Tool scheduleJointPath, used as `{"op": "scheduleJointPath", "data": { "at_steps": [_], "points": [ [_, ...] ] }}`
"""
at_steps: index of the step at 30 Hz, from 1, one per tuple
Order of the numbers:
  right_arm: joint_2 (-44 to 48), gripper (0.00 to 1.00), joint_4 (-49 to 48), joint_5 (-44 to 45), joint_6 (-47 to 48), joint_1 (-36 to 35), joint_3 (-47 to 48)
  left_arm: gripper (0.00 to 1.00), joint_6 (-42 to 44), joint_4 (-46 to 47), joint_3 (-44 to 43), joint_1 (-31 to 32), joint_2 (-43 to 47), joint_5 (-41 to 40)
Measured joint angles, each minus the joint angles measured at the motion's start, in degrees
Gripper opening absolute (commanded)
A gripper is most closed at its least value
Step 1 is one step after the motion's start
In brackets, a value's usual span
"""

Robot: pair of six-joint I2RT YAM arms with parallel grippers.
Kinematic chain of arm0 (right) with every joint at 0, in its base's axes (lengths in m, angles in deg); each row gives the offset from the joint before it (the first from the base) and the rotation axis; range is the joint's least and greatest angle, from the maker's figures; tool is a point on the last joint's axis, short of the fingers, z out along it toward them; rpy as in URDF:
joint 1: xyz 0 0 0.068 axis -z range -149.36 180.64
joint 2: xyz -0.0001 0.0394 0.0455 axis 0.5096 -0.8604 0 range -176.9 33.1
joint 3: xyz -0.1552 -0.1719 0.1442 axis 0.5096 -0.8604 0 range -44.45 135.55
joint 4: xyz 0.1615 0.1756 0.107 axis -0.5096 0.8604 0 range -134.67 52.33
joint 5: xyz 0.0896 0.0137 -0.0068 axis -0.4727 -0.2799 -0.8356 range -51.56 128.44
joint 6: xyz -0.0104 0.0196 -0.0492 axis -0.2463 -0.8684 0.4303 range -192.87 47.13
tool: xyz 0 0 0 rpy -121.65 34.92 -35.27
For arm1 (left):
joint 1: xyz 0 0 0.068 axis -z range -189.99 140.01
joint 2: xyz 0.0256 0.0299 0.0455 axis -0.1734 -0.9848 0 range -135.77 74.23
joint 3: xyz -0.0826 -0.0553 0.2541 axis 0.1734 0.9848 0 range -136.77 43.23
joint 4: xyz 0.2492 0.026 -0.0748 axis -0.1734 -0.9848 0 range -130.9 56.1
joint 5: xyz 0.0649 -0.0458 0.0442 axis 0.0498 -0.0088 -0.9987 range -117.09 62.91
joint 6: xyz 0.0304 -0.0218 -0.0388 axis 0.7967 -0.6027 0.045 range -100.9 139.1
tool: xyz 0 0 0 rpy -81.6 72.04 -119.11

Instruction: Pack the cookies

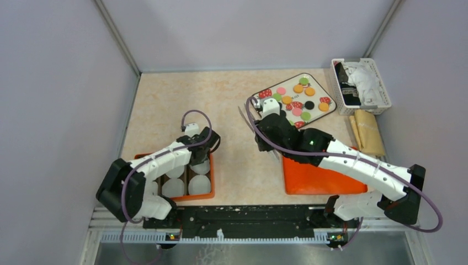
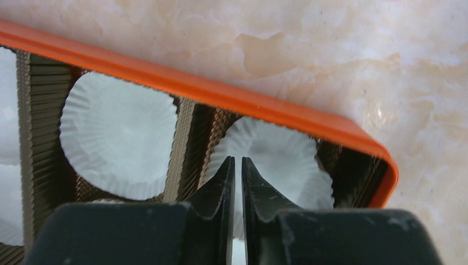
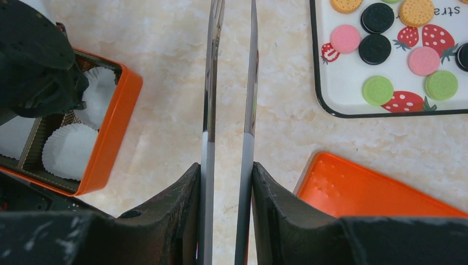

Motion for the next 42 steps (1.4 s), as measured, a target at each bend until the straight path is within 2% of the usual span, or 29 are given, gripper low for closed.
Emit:
{"op": "scheduleJointPath", "data": {
  "at_steps": [3, 9, 25, 32, 38, 42],
  "points": [
    [0.85, 0.33, 0.20, -0.02, -0.24, 0.00, -1.31, 0.09, -0.48, 3.32, -0.11, -0.11, -4.17, -2.03],
    [2.08, 0.33, 0.61, -0.04, -0.66, -0.02, -3.98, 0.07, 0.76, 6.38, -4.96, -0.44, -13.40, -5.22],
    [3.50, 0.33, 0.66, 5.86, -0.94, 0.04, -4.76, 0.06, 14.97, 16.41, -37.07, -0.79, -41.55, -5.92],
    [3.54, 0.33, 1.97, 8.11, -0.90, 0.52, -4.72, 0.06, 19.54, 19.47, -50.21, -1.70, -50.51, -4.04],
    [3.54, 0.33, 2.56, 8.66, -0.94, 1.70, -4.72, 0.10, 21.42, 20.46, -51.25, -2.19, -51.12, -3.08],
    [3.54, 0.33, 2.54, 8.63, -0.94, 2.47, -4.72, 0.14, 21.16, 20.48, -46.25, -2.23, -46.99, -2.47]
  ]
}}
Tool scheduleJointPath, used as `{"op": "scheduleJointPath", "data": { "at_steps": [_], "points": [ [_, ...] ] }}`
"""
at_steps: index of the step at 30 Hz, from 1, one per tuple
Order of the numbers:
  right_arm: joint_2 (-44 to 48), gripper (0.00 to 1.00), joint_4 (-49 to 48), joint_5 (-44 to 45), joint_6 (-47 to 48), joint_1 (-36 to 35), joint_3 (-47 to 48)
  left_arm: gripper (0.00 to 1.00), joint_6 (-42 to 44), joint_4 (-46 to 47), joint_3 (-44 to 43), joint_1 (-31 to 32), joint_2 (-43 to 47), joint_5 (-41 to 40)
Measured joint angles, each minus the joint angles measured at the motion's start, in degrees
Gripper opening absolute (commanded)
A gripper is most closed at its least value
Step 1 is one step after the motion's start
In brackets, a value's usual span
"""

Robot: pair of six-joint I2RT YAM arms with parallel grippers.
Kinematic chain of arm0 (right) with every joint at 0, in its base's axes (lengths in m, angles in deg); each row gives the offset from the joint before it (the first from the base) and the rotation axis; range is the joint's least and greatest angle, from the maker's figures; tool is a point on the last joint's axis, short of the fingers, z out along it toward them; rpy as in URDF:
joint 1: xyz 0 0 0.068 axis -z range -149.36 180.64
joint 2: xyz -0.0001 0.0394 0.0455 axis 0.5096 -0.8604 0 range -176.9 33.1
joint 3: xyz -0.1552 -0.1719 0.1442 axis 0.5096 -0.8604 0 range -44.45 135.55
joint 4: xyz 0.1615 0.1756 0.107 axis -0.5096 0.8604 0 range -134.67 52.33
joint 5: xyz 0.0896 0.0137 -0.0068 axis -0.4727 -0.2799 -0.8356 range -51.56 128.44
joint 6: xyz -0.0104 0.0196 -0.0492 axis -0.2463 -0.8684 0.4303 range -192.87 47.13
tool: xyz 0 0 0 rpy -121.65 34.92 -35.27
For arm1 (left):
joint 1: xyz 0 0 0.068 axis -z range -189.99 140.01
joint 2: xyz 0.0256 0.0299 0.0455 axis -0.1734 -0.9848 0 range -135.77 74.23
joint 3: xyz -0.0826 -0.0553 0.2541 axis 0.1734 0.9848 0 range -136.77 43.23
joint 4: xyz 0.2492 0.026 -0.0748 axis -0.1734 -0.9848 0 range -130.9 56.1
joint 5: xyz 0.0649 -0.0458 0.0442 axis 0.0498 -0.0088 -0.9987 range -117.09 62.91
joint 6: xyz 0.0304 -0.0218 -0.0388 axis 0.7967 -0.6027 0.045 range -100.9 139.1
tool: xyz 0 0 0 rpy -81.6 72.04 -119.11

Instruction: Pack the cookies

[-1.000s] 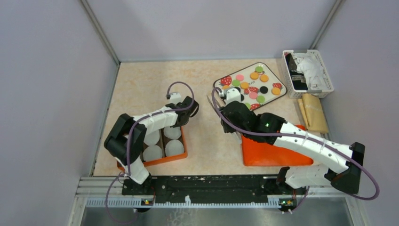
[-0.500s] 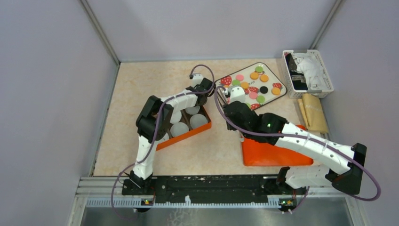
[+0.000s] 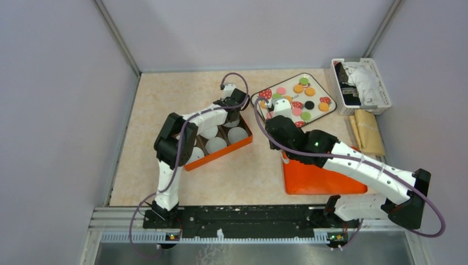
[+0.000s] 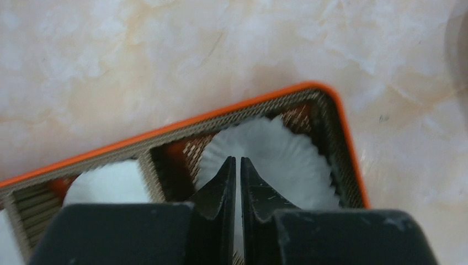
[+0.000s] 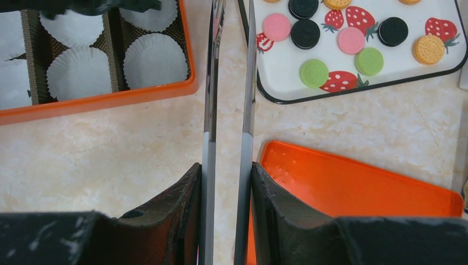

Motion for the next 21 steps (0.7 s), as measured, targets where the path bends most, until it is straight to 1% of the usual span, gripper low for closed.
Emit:
{"op": "scheduleJointPath", "data": {
  "at_steps": [2, 4, 5, 7, 9, 11, 14, 17, 21],
  "points": [
    [0.00, 0.33, -0.11, -0.07, 0.02, 0.52, -0.02, 0.15, -0.59, -0.57, 4.15, 0.00, 4.70, 0.59],
    [0.00, 0.33, -0.48, -0.44, 0.04, 1.01, -0.13, 0.18, -1.11, -0.90, 7.63, 0.00, 9.84, 1.07],
    [0.00, 0.33, -0.79, -0.63, 0.07, 1.18, -0.31, 0.20, -1.44, -0.90, 9.44, 0.00, 13.09, 1.42],
    [-0.02, 0.33, -1.46, -1.31, 0.13, 1.70, -0.87, 0.21, -2.43, -0.87, 12.57, 0.00, 19.47, 2.12],
    [-0.07, 0.33, -1.68, -1.64, 0.48, 2.21, -1.29, 0.18, -4.09, -0.92, 15.69, 0.00, 25.68, 2.27],
    [-0.13, 0.33, -2.43, -2.40, 0.83, 3.17, -1.88, 0.14, -6.43, -2.01, 18.27, -0.11, 29.99, 1.84],
    [-0.22, 0.33, -4.04, -3.80, 1.44, 5.40, -2.82, 0.10, -10.05, -3.72, 23.58, -1.25, 33.51, 2.01],
    [-0.66, 0.32, -5.60, -5.11, 2.10, 7.17, -3.85, 0.09, -11.98, -5.75, 28.72, -4.59, 33.73, 3.32],
    [-1.99, 0.32, -7.85, -6.73, 2.47, 7.93, -4.92, 0.07, -12.98, -8.22, 30.67, -10.01, 33.09, 4.15]
  ]
}}
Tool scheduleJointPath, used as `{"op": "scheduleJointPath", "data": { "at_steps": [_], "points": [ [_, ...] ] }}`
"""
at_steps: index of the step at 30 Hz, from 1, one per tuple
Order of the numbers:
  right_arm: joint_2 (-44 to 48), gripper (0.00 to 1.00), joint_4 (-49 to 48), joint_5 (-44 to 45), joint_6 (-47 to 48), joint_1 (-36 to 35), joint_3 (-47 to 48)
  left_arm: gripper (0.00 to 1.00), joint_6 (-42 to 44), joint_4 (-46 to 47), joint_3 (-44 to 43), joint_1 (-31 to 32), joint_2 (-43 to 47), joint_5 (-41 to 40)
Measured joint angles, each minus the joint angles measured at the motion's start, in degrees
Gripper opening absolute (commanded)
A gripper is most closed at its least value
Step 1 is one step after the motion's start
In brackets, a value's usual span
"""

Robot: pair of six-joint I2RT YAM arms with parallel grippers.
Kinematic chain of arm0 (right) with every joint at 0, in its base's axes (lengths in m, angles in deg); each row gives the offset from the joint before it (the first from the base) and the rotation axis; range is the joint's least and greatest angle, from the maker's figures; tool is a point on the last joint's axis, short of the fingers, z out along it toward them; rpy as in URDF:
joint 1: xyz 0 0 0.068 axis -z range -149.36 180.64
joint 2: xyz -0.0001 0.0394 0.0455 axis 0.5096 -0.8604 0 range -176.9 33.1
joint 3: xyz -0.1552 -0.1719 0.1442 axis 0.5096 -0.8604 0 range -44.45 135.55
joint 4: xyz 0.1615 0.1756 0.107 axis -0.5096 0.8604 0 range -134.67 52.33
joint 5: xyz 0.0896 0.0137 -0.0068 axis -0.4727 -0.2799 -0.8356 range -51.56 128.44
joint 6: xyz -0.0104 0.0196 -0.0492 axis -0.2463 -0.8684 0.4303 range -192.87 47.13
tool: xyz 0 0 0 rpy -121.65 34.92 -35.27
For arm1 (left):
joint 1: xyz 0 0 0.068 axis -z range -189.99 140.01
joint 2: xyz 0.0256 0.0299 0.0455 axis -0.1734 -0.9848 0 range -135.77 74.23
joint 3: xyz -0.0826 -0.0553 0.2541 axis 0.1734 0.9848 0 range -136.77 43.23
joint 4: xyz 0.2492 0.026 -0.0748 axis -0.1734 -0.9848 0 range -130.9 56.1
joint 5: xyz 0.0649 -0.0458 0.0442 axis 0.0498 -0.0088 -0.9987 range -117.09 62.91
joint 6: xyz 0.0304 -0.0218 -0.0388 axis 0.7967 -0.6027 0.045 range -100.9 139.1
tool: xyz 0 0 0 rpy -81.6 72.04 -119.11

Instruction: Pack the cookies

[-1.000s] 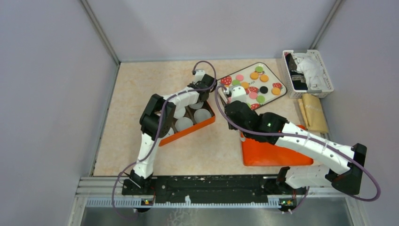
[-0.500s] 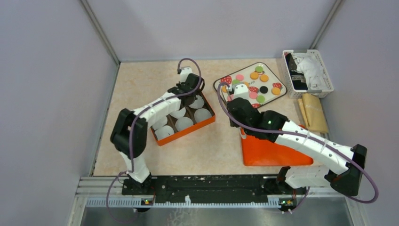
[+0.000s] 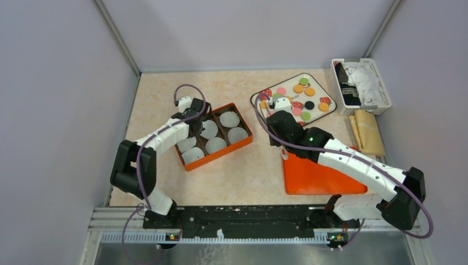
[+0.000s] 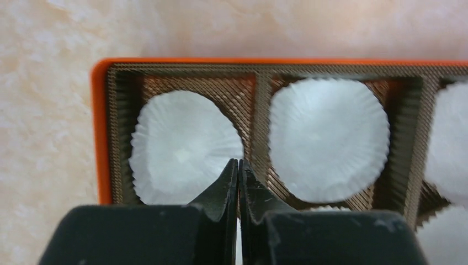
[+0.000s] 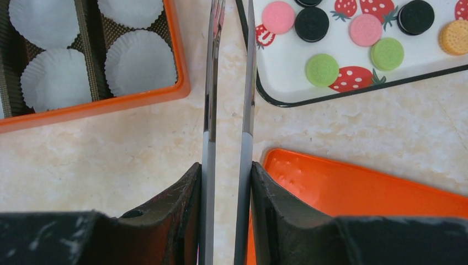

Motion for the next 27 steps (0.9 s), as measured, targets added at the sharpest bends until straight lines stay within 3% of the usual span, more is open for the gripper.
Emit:
{"op": "scheduleJointPath", "data": {
  "at_steps": [6, 13, 21, 27],
  "points": [
    [-0.28, 0.32, -1.29, -1.90, 0.00, 0.11, -1.84, 0.05, -0.07, 1.07, -1.44, -4.83, -3.21, -0.22],
    [-0.44, 0.32, -2.21, -2.21, 0.00, 0.15, -2.10, 0.00, -0.07, 2.40, -7.58, -7.85, -13.44, -0.31],
    [-0.92, 0.32, -2.93, -2.27, -0.04, 2.05, -4.04, 0.00, 1.18, 1.75, -14.88, -8.85, -20.41, -2.60],
    [-3.30, 0.32, -4.44, -2.93, 0.04, 5.70, -4.59, 0.00, 3.23, 4.44, -16.81, -8.85, -20.50, -2.40]
  ]
}}
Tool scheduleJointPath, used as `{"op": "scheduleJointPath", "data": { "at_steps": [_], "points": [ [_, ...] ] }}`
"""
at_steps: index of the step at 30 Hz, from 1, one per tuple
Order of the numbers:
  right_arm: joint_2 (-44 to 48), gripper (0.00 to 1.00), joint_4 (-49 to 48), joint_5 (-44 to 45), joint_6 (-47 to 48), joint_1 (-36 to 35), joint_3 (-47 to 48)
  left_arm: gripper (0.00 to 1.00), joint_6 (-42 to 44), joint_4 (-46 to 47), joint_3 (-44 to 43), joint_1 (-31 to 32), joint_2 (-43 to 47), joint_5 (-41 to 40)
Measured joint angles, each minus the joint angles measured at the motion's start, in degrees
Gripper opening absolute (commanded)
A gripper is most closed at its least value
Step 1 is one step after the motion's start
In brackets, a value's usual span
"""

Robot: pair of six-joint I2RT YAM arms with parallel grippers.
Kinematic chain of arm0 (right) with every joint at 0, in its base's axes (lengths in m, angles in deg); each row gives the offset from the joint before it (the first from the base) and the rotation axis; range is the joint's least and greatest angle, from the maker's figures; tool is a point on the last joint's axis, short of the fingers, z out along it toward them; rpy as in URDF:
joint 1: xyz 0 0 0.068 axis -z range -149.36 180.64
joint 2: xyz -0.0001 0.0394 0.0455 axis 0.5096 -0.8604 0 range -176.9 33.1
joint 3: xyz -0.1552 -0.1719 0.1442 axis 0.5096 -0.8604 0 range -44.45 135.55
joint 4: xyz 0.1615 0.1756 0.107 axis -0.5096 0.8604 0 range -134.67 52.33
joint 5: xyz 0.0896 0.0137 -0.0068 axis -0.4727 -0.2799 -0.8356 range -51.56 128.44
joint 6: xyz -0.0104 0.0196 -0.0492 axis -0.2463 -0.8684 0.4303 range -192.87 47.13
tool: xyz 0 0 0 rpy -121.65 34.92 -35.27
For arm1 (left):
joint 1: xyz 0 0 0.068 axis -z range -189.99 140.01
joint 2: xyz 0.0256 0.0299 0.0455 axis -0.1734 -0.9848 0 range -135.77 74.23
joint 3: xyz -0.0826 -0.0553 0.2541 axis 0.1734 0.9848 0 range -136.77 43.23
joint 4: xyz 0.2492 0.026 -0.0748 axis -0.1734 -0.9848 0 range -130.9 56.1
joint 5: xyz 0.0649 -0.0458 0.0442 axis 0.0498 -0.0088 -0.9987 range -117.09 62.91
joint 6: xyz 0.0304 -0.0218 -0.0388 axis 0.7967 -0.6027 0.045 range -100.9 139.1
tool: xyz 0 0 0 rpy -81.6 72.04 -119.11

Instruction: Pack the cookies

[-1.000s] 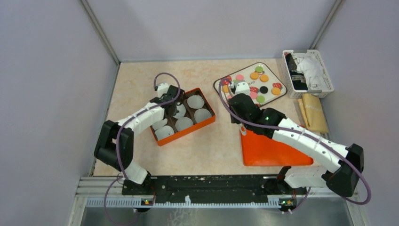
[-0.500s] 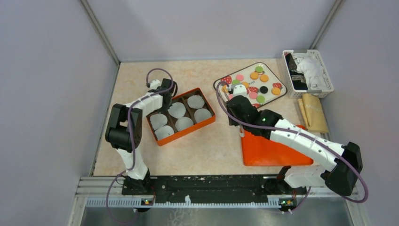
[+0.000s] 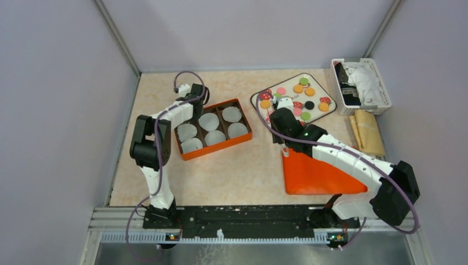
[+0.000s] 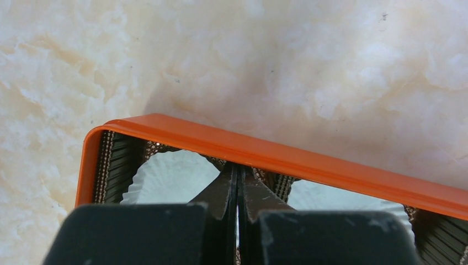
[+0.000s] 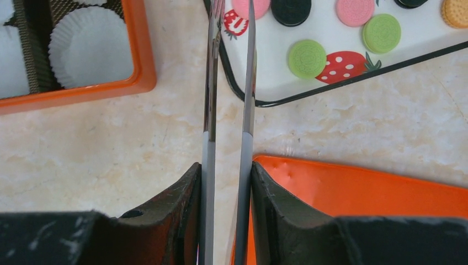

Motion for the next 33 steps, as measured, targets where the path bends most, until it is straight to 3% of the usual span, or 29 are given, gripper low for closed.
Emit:
{"op": "scheduleJointPath", "data": {
  "at_steps": [6, 14, 19, 33],
  "points": [
    [-5.51, 0.33, -2.40, -0.90, 1.01, 3.61, 0.20, 0.01, 1.40, 1.36, 1.95, 0.17, 3.85, 5.38],
    [-11.87, 0.34, -3.26, -3.37, 0.92, 4.17, 0.68, 0.06, 2.10, 3.37, 12.24, 6.95, 26.01, 12.66],
    [-11.98, 0.35, -4.20, -3.37, 0.00, 4.17, 0.66, 0.08, 2.73, 3.67, 13.79, 9.40, 32.24, 13.97],
    [-10.95, 0.34, -1.66, -3.23, -2.75, 4.17, 0.63, 0.10, 3.17, 1.60, 17.27, 9.46, 37.20, 14.21]
  ]
}}
